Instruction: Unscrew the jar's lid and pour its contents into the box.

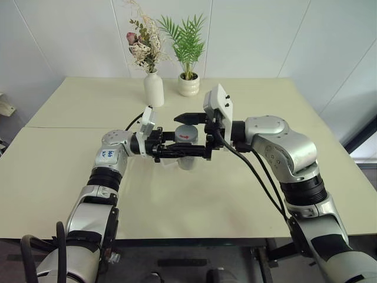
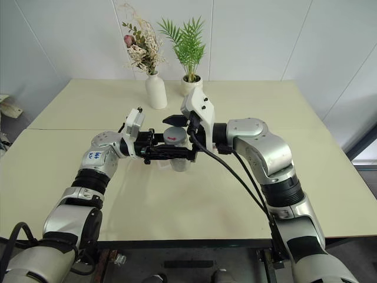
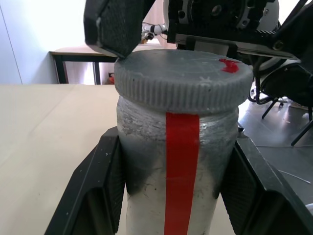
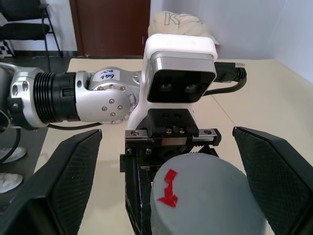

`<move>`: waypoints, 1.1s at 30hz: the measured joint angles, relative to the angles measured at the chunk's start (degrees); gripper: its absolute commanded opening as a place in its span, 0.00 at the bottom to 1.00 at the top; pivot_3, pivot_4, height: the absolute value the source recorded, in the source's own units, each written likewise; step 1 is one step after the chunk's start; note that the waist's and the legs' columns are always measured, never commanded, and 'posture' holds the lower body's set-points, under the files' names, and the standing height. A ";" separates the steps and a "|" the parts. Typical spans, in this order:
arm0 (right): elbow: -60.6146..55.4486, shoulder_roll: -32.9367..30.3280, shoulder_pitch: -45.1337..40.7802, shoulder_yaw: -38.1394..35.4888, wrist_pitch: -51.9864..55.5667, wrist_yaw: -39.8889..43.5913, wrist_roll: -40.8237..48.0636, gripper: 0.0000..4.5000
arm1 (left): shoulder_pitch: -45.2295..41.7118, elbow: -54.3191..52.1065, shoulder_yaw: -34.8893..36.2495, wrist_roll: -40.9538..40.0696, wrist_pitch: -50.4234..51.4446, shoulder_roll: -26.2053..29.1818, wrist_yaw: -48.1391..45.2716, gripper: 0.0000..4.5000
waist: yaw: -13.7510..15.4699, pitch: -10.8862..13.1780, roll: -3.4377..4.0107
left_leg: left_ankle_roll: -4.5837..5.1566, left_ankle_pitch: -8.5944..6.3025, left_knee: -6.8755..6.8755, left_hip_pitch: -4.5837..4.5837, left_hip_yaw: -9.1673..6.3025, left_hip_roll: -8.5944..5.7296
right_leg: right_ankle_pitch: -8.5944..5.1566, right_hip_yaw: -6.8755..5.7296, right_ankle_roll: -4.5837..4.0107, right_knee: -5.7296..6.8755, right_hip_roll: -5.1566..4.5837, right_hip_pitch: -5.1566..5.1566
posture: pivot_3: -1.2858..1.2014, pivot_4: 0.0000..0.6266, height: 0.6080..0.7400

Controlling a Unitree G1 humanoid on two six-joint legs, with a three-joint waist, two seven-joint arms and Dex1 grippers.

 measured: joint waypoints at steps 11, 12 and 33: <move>10.17 0.88 -3.67 1.00 -5.58 4.78 -2.78 1.00 | 0.00 -0.71 -0.70 0.02 -0.31 1.57 -0.04 0.50 | 0.04 0.00 0.00 | 0.00 0.00 -0.01 -0.01 0.00 0.00 | 0.00 0.00 0.00 -0.02 0.00 0.00 | 0.52 0.24 1.00; 10.60 1.05 -3.86 1.00 -5.98 4.97 -2.99 1.00 | 0.00 -0.78 -0.85 0.02 -0.34 1.58 -0.04 0.50 | 0.05 0.00 0.00 | 0.00 0.00 -0.01 -0.01 0.00 0.00 | 0.00 0.00 0.00 -0.01 0.00 0.00 | 0.52 0.24 1.00; 18.17 4.09 -6.65 1.00 -10.22 7.29 -5.57 1.00 | 0.22 -2.35 -1.50 -0.11 -0.10 1.63 -0.04 0.50 | 0.04 0.01 0.01 | 0.00 0.00 -0.01 -0.01 0.00 0.00 | 0.00 0.00 0.00 -0.01 0.00 -0.01 | 0.52 0.24 1.00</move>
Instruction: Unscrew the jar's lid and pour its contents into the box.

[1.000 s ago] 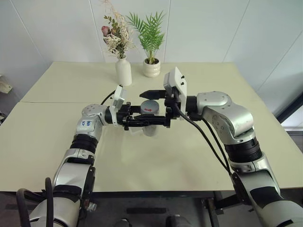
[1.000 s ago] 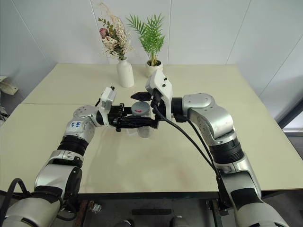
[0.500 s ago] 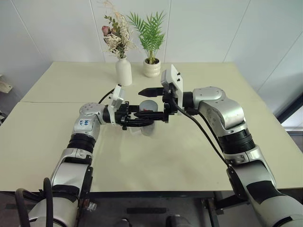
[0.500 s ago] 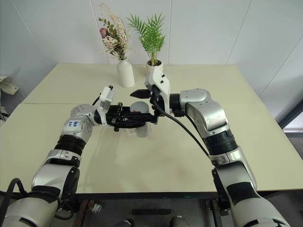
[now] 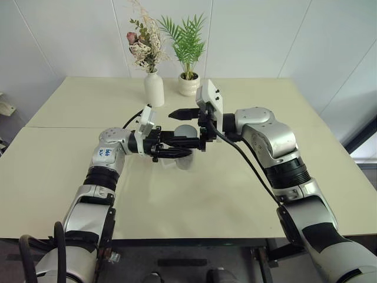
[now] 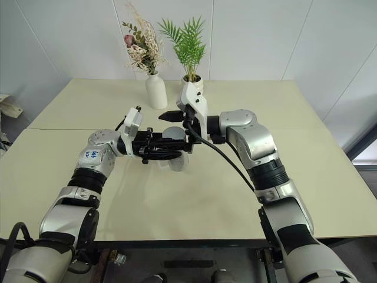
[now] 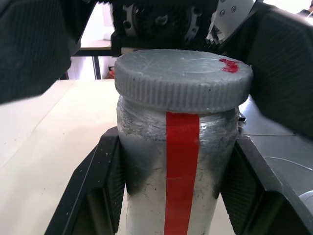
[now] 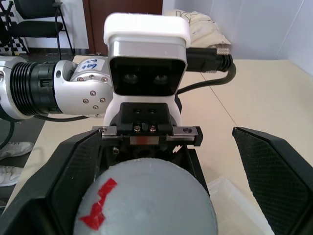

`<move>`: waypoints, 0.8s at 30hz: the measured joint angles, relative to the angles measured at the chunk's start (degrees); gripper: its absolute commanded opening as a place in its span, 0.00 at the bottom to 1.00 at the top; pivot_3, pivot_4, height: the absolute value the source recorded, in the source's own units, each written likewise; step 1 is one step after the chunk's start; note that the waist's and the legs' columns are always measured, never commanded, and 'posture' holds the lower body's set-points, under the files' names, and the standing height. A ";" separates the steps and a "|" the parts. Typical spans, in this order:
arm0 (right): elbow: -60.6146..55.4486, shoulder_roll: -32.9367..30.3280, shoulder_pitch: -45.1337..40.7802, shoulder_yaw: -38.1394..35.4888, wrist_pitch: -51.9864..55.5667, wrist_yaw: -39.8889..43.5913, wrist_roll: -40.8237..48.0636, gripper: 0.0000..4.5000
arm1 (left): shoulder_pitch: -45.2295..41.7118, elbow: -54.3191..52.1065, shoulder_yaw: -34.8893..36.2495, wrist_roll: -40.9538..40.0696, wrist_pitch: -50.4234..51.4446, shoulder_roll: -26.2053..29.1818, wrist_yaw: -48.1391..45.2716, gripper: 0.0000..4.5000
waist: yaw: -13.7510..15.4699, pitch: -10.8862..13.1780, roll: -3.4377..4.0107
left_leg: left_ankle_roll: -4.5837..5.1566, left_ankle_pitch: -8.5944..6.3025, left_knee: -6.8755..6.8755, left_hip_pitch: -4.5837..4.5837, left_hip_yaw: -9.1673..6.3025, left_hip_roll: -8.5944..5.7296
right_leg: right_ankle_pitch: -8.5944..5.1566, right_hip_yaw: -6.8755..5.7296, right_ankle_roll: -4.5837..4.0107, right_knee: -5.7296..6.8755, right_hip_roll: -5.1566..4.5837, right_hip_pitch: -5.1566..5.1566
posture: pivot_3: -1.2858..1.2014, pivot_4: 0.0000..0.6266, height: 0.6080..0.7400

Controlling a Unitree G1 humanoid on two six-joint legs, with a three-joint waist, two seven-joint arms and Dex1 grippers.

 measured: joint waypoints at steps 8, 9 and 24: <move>0.90 -1.02 0.01 -0.01 -1.31 1.43 -0.52 1.00 | 0.27 0.21 0.67 -0.05 -0.07 0.00 0.01 0.50 | 0.00 0.00 0.00 | 0.00 0.00 0.00 0.00 0.00 0.00 | 0.00 0.00 0.00 0.01 0.00 0.00 | 0.52 0.24 1.00; 0.90 -1.27 0.01 -0.01 -1.45 1.55 -0.53 1.00 | 0.28 0.29 0.81 -0.05 -0.08 0.00 0.01 0.50 | 0.01 0.00 0.00 | 0.00 0.00 0.00 0.00 0.00 0.00 | 0.00 0.00 0.00 0.01 0.00 0.00 | 0.52 0.24 1.00; -3.42 -7.37 3.03 -0.63 -0.30 2.06 0.41 1.00 | 0.32 3.04 2.30 0.10 -0.91 0.28 0.05 0.50 | 0.07 0.01 0.00 | 0.00 0.00 0.01 0.00 0.00 0.00 | 0.00 0.00 0.00 0.00 0.00 0.00 | 0.52 0.24 1.00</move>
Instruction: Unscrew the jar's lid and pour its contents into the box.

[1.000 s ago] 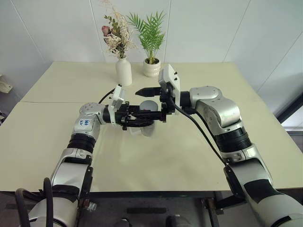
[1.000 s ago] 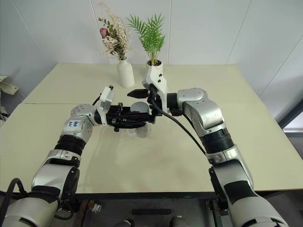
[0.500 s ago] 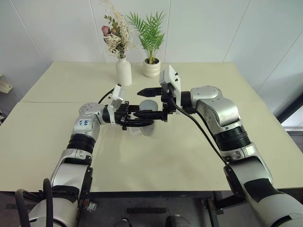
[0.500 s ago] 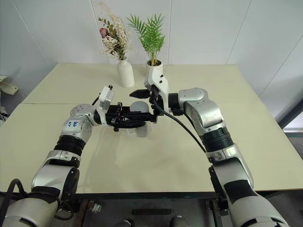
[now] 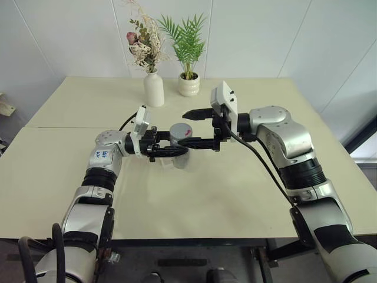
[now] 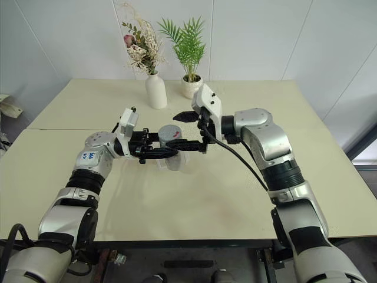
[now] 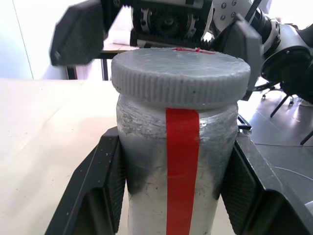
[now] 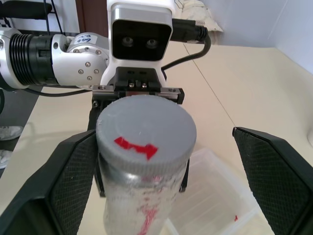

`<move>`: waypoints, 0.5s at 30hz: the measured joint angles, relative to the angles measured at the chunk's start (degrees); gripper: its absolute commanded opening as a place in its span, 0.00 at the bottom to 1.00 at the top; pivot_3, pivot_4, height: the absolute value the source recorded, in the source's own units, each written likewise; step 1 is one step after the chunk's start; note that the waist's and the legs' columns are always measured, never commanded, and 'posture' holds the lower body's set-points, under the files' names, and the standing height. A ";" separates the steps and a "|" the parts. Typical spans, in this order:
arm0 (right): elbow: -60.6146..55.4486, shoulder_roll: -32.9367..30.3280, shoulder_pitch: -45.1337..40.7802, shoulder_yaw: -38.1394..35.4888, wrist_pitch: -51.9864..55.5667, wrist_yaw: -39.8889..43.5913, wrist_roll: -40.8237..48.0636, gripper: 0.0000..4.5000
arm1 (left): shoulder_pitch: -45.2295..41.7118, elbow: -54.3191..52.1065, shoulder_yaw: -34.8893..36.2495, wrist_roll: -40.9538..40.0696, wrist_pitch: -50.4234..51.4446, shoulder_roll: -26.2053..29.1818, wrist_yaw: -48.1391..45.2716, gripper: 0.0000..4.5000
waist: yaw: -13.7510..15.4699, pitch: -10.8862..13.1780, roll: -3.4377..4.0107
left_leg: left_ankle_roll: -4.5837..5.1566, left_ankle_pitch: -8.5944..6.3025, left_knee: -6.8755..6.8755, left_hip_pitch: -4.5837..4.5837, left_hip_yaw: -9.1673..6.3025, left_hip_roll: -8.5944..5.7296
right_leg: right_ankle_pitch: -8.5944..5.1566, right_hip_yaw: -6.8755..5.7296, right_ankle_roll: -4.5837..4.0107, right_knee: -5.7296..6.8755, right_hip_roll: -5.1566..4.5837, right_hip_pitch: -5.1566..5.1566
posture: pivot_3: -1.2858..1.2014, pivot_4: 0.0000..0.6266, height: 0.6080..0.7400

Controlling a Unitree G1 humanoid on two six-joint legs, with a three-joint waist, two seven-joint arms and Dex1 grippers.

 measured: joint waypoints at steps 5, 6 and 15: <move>-1.54 -2.28 1.55 -1.20 2.08 -0.58 0.20 1.00 | -0.01 0.91 0.41 0.00 -0.64 0.23 0.00 0.50 | -0.03 0.00 0.00 | 0.00 0.00 0.00 0.01 0.00 0.00 | 0.00 0.00 0.00 0.01 0.00 0.00 | 0.52 0.24 1.00; -2.10 -2.57 1.76 -1.61 2.54 -0.74 0.22 1.00 | -0.01 1.01 0.52 0.00 -0.85 0.23 0.00 0.50 | -0.03 0.00 0.00 | 0.00 0.00 0.00 0.01 0.00 0.00 | 0.00 0.00 0.00 0.01 0.00 0.00 | 0.52 0.24 1.00; -7.25 -0.28 1.93 -1.91 5.68 -3.45 2.05 1.00 | -0.54 2.29 1.00 0.01 -1.72 0.18 0.00 0.50 | -0.04 0.00 0.01 | 0.00 0.00 0.02 0.01 0.00 0.00 | 0.00 0.00 0.00 0.03 0.00 0.01 | 0.52 0.24 1.00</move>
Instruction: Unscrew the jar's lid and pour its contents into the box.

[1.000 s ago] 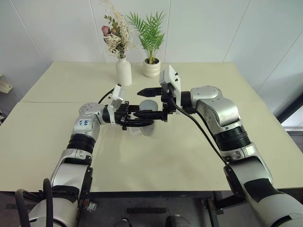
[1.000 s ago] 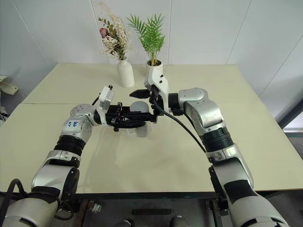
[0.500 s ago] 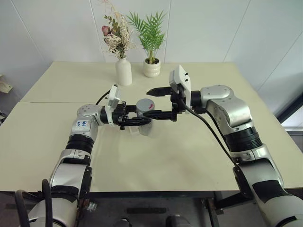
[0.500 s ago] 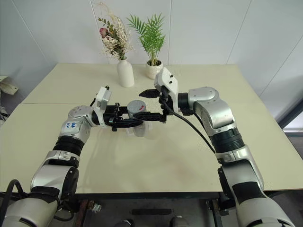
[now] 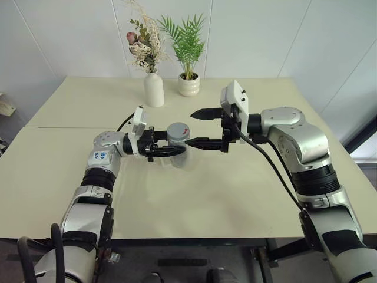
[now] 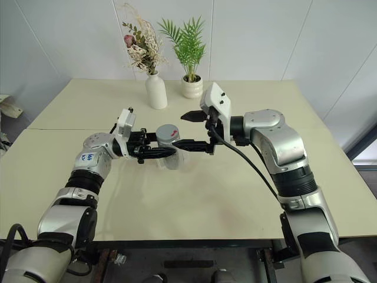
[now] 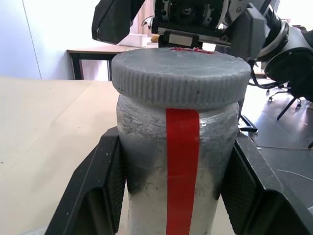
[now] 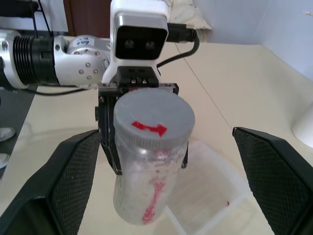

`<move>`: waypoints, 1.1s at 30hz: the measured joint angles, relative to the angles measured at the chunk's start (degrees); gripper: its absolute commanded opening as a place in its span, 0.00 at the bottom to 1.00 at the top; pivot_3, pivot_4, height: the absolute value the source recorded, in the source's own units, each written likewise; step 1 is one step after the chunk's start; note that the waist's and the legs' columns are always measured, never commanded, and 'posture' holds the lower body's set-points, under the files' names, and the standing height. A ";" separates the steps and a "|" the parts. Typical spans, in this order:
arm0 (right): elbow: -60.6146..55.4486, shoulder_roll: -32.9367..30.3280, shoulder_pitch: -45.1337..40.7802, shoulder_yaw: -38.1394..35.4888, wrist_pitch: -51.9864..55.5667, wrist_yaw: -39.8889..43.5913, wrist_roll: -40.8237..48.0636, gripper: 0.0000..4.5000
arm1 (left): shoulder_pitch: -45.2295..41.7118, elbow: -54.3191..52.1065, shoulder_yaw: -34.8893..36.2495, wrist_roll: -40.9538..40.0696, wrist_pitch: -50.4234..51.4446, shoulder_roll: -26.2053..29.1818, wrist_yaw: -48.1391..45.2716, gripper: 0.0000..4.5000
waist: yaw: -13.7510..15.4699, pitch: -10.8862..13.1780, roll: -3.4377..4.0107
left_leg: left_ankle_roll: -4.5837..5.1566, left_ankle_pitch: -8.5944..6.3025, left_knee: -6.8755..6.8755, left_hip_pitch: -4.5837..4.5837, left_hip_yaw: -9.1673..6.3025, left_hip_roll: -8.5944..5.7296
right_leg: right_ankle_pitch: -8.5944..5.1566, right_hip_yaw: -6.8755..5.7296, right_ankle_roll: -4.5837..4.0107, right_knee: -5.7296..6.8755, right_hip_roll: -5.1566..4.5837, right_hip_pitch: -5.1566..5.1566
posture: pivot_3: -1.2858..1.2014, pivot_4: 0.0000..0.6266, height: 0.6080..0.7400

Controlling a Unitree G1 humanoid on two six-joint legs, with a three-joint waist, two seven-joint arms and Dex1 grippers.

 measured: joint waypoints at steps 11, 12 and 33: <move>0.78 5.14 -2.93 0.24 0.49 -2.83 0.32 1.00 | -0.05 0.09 0.01 0.09 -0.13 -0.55 0.00 0.50 | 0.02 0.00 0.00 | 0.00 0.00 -0.01 0.00 0.00 0.00 | 0.00 0.00 0.00 -0.01 0.00 0.00 | 0.52 0.24 1.00; 1.33 5.69 -3.19 0.35 0.06 -2.92 0.00 1.00 | -0.05 0.09 0.00 0.11 -0.19 -0.56 0.00 0.50 | 0.02 0.00 0.01 | 0.00 0.00 0.00 0.00 0.00 0.00 | 0.00 0.00 0.00 0.00 0.00 0.00 | 0.52 0.24 1.00; 8.41 9.72 -5.08 2.56 -3.84 -4.44 -4.50 1.00 | -0.05 -0.49 0.00 0.25 -0.64 -0.62 0.00 0.50 | -0.06 0.01 0.01 | 0.00 0.00 -0.02 0.00 0.00 0.00 | 0.00 0.00 0.00 0.01 0.00 -0.01 | 0.52 0.24 1.00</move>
